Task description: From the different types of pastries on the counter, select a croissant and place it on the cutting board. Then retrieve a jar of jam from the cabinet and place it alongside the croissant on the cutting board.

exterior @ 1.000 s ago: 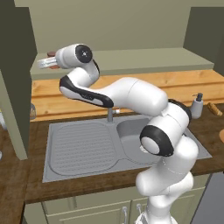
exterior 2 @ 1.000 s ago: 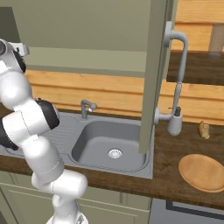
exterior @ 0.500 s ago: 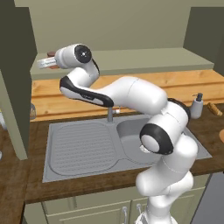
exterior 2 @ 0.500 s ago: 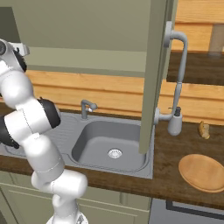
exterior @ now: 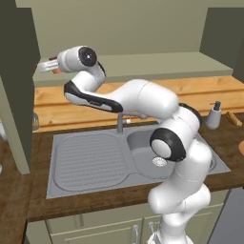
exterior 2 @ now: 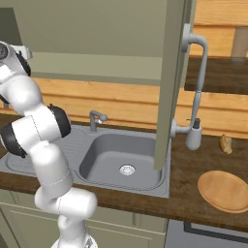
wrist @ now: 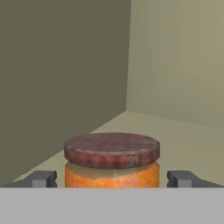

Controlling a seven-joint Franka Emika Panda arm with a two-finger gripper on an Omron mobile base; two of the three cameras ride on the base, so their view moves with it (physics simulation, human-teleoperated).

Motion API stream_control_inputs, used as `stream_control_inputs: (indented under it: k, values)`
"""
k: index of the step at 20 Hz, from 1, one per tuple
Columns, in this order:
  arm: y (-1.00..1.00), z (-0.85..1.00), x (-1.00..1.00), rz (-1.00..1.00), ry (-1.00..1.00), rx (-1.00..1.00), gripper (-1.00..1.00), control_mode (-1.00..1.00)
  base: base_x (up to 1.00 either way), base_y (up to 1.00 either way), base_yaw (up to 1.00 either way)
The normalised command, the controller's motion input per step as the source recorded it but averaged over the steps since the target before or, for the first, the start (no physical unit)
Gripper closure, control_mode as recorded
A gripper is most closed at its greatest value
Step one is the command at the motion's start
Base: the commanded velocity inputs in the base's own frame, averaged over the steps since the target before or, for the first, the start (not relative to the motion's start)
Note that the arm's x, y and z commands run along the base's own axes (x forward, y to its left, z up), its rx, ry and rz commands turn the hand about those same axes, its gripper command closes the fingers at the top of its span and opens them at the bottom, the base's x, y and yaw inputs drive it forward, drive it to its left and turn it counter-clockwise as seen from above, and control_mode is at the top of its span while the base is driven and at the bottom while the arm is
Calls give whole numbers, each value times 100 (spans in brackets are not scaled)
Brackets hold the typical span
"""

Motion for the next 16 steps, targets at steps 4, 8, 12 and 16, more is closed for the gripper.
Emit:
stream_control_inputs:
  k: [4,8,12,16]
  values:
    - [25,-17,0,0,0,0,100,-100,0,0,0]
    - [14,-10,-1,0,0,0,100,-100,0,0,0]
    - [0,0,-7,0,-1,0,100,-100,0,0,0]
    - [-2,0,-19,-1,-5,0,100,-100,0,0,0]
